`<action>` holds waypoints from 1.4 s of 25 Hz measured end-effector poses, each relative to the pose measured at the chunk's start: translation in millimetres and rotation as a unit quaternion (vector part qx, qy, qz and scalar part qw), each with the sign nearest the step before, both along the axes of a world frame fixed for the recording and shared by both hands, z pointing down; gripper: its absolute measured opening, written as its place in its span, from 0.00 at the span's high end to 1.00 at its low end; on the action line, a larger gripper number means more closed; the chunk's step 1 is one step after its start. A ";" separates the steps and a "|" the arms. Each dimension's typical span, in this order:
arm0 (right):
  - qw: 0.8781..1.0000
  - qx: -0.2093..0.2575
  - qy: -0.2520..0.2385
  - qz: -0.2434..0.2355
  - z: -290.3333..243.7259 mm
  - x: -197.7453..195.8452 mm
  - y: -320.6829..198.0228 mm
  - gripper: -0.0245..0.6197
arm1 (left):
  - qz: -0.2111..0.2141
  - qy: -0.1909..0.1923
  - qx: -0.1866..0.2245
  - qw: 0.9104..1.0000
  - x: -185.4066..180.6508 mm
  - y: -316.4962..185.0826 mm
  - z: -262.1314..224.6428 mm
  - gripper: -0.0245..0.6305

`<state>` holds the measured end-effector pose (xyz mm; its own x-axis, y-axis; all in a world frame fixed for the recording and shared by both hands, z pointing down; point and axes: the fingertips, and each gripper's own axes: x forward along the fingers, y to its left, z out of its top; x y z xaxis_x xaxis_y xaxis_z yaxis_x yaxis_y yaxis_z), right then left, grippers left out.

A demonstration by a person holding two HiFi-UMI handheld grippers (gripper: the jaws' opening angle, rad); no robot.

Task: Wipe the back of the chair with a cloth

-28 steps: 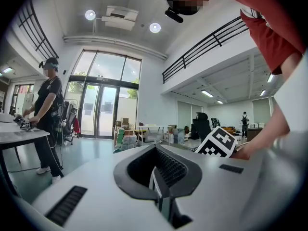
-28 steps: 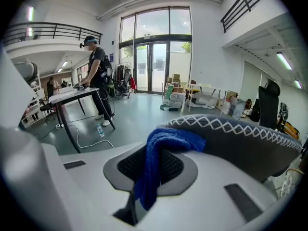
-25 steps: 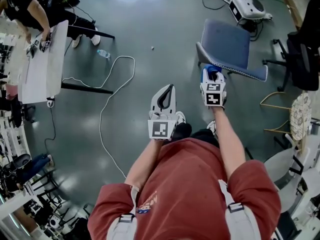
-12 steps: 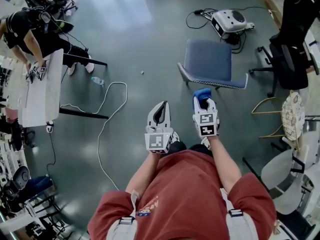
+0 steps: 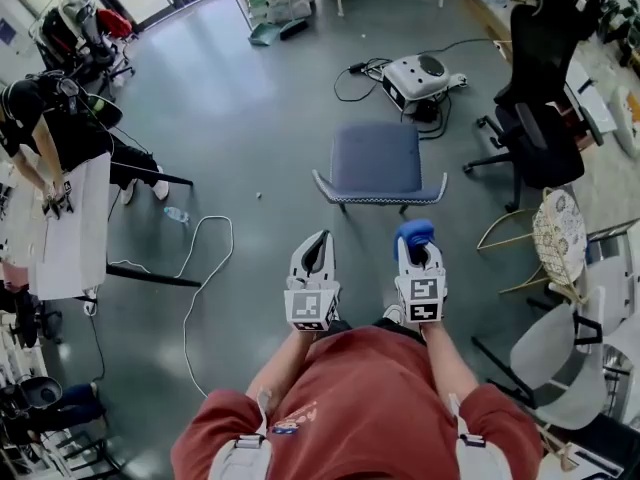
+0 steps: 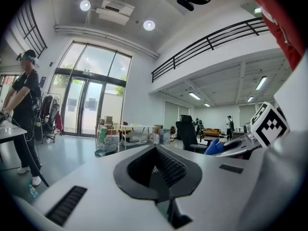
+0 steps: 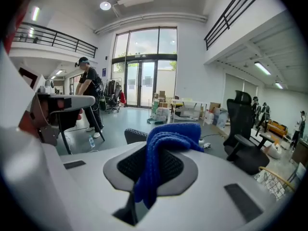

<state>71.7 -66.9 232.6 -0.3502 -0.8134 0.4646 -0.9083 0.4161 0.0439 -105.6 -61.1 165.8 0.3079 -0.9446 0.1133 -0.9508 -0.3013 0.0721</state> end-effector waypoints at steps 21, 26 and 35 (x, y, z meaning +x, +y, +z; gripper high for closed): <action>0.965 0.260 -0.019 0.040 -242.0 69.3 -31.3 0.86 | 0.015 0.006 0.105 0.994 29.6 -26.9 -175.4 0.94; 0.955 0.290 -0.027 0.051 -274.2 74.6 -36.0 0.86 | 0.011 -0.012 0.143 0.990 24.3 -27.1 -213.6 0.94; 0.958 0.282 -0.031 0.052 -270.2 73.2 -39.6 0.86 | 0.007 -0.003 0.142 0.990 16.2 -26.6 -220.7 0.94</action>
